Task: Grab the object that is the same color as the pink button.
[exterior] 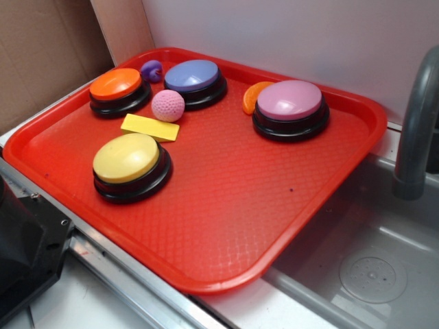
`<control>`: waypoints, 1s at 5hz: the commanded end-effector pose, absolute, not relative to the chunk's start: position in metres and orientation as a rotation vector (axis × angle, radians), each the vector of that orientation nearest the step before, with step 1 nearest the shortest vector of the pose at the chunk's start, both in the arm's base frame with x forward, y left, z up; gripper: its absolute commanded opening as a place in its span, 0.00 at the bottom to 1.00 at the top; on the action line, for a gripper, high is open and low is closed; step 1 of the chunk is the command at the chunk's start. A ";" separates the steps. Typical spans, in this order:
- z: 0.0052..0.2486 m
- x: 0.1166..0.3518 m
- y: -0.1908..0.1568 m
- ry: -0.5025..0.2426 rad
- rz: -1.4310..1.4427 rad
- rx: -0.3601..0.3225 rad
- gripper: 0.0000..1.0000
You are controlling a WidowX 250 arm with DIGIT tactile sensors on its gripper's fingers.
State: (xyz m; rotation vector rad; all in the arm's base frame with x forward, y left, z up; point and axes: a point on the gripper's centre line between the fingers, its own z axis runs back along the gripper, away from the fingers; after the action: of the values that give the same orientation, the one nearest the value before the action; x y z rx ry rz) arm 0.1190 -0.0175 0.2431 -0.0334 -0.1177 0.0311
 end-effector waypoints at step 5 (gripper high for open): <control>0.161 0.215 0.010 -0.120 0.501 0.052 1.00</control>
State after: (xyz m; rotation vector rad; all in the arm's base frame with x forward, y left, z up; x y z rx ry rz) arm 0.2126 0.0050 0.1518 0.0612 -0.0833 0.4947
